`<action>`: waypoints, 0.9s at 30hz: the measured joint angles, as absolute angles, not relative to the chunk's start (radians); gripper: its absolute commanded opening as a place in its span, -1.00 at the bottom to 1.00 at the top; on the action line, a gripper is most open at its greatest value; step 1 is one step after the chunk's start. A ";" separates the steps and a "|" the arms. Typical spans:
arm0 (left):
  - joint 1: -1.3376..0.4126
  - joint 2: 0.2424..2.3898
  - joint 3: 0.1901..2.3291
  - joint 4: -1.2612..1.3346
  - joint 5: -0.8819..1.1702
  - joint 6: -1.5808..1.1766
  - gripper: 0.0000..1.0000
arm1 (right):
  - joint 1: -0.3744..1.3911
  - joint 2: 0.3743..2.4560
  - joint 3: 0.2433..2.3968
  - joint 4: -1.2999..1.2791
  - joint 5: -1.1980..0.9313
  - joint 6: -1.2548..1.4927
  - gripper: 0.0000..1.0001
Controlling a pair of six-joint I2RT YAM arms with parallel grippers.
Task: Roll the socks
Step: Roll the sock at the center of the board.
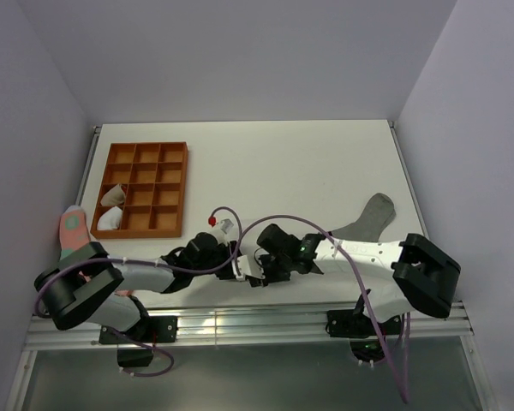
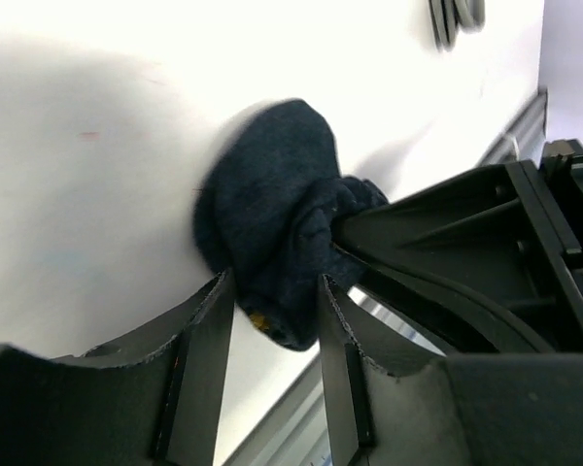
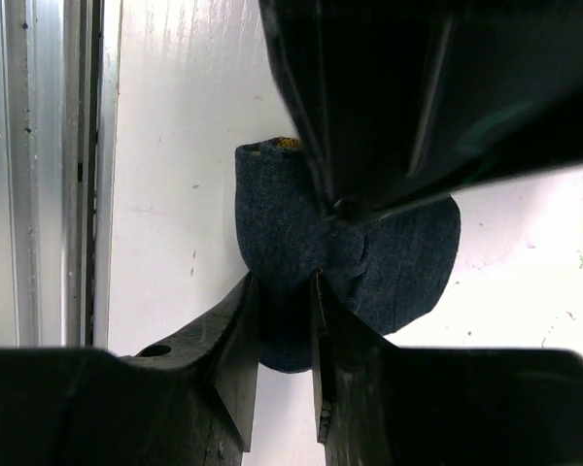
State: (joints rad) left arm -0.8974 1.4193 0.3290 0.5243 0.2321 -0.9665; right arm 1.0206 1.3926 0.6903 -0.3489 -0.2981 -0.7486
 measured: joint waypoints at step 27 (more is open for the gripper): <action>-1.019 1.143 0.152 0.492 -0.163 -0.872 0.13 | 0.720 1.938 1.238 -0.939 -0.763 -0.788 -0.56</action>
